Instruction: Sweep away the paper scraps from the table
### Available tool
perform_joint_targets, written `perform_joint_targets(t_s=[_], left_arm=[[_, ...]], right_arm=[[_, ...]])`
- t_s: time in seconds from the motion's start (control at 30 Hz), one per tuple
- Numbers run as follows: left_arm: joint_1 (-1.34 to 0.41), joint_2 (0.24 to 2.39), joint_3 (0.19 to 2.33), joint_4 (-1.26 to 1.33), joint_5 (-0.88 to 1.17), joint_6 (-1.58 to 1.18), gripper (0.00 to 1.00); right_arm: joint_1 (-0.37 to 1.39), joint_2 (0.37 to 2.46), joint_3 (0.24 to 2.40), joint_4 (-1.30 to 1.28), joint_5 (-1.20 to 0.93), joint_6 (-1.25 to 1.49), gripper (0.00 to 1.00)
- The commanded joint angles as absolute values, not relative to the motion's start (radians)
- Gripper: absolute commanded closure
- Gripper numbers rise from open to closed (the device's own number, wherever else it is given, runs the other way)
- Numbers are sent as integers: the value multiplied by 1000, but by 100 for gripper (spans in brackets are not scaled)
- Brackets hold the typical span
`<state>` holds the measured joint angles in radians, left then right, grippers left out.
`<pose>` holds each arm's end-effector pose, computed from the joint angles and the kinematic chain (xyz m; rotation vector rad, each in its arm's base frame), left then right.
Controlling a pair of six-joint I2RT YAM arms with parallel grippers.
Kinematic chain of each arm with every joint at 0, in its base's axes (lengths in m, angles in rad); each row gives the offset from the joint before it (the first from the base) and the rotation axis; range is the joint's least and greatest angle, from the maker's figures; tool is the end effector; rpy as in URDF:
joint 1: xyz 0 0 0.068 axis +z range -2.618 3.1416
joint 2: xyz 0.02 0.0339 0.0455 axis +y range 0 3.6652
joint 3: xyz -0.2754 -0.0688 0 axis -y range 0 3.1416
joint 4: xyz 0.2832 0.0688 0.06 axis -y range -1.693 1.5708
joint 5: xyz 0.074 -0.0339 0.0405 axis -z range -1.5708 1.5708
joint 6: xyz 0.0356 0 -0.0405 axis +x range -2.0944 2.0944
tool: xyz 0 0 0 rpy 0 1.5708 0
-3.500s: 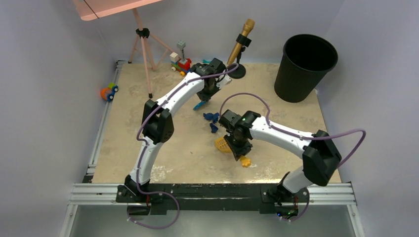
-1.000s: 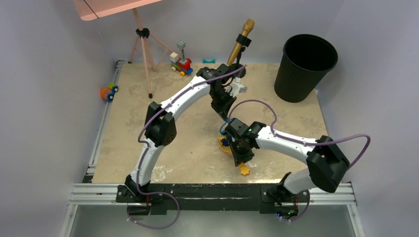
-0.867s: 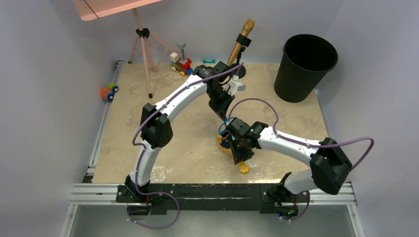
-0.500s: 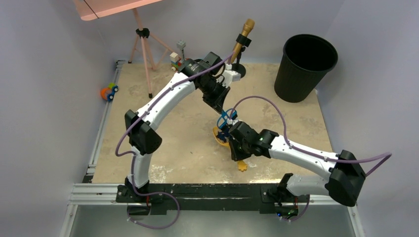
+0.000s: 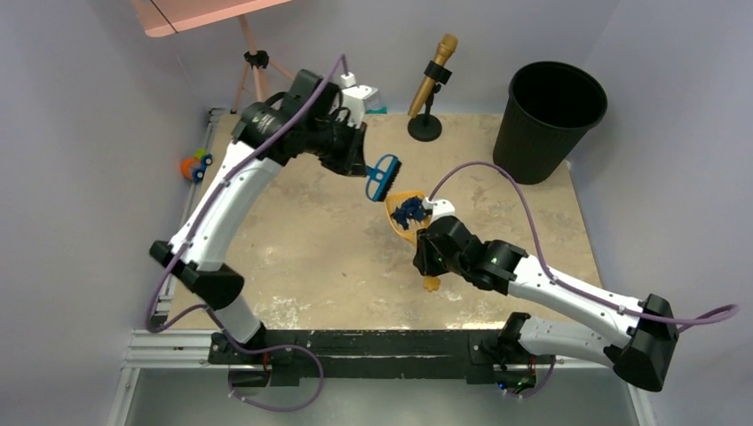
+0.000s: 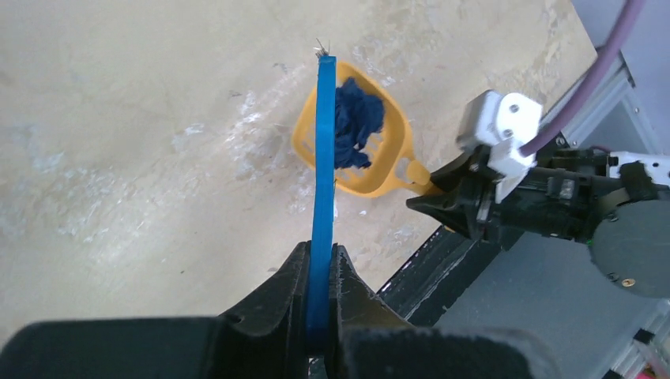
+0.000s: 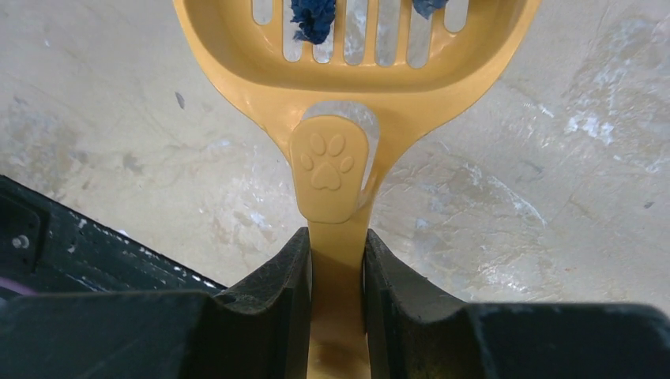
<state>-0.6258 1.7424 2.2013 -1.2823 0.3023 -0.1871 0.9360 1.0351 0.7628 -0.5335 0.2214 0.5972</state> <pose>0.2919 -0.2240 0.4849 0.6822 2.3813 -0.7293 0.1508 0.1915 0.2535 -0.2991 2.3857 0.4780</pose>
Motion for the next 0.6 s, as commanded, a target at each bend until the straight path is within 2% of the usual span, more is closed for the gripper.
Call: perform_joint_targets(t_s=[0.0,0.17,0.33,0.43,0.57], left_arm=[[-580,1540,1975,-1156,232,-229,100],[-576,1361,1725,-1069,124,-221,100],[-576,1181,1460,-961,-136,-201,100],[-576,1080,1309,-868,-192,-193,100],[-577,1017,1168,-786,-163,-193,100]], right_arm=[[938,1024,878,-545,318,600,100],[930,1112,1045,-661,403,571,100],[885,1167,1205,-743,424,544,100],[797,1182,1298,-781,368,512,100],[631,1216,1459,-877,307,464,100]])
